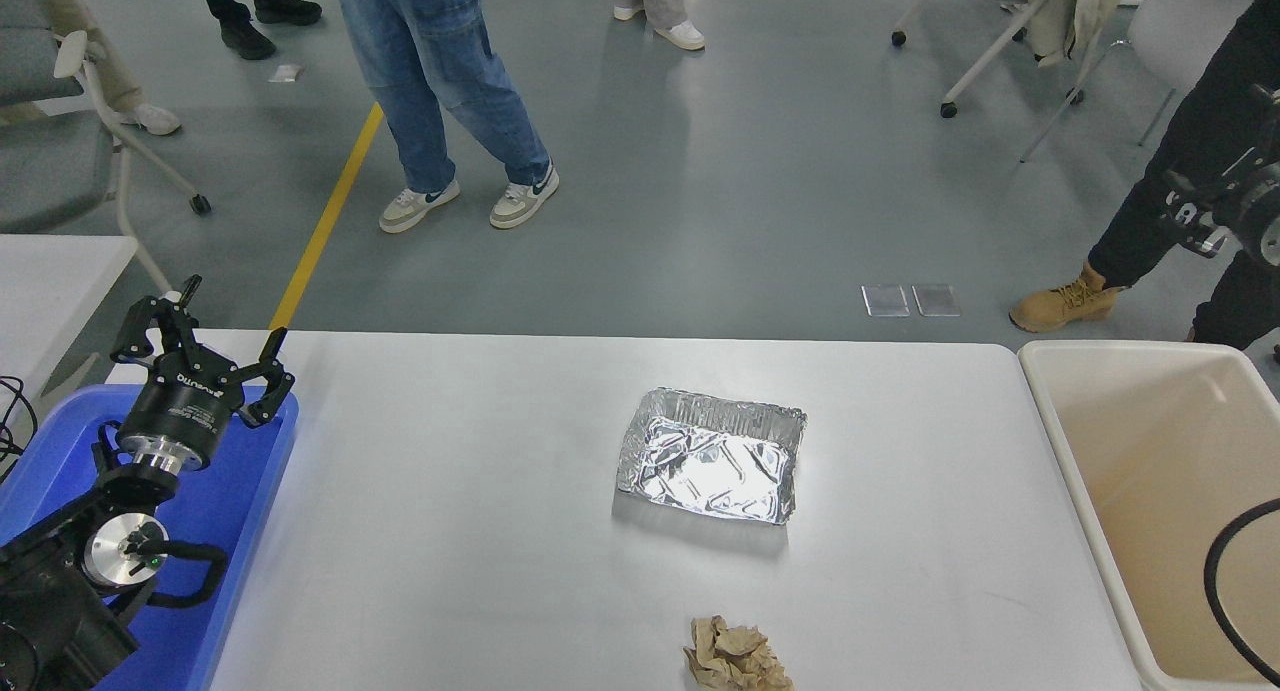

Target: Clean the table surface

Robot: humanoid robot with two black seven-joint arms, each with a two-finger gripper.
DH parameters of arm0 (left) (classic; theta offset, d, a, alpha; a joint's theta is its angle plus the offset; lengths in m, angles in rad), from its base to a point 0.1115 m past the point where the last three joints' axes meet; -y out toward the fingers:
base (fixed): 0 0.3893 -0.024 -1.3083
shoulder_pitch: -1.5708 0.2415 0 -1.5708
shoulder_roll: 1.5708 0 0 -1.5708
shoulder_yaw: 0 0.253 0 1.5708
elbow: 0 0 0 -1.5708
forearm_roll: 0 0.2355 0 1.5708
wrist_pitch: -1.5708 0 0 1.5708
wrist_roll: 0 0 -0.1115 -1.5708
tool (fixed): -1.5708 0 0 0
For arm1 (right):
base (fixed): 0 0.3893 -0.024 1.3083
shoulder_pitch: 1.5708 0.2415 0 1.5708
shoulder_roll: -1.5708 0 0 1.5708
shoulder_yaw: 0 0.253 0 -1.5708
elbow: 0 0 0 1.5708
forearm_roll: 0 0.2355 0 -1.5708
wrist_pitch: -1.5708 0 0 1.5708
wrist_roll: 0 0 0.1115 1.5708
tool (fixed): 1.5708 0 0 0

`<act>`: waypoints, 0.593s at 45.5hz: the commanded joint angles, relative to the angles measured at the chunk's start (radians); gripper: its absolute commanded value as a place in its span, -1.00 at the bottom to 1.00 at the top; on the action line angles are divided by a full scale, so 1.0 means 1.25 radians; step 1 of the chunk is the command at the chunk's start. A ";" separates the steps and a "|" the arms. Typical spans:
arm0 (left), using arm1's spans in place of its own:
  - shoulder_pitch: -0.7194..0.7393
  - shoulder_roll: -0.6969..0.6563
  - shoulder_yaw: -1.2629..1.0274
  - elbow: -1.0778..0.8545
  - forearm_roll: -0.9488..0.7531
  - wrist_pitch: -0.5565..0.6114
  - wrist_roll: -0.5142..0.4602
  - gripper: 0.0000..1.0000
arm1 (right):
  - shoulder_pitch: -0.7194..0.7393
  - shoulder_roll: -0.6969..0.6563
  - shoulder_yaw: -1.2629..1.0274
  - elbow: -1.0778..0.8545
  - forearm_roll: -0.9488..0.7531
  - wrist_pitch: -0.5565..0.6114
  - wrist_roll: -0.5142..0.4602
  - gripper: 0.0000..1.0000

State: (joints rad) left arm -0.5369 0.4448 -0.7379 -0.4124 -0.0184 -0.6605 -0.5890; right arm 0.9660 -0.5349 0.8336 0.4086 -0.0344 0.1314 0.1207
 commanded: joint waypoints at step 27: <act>0.000 0.000 0.000 0.000 0.000 0.000 0.000 1.00 | -0.169 0.133 0.082 0.045 -0.001 0.043 0.187 0.97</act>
State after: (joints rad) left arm -0.5369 0.4446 -0.7379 -0.4126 -0.0184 -0.6598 -0.5891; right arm 0.8141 -0.4107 0.9305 0.4606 -0.0352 0.1657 0.3048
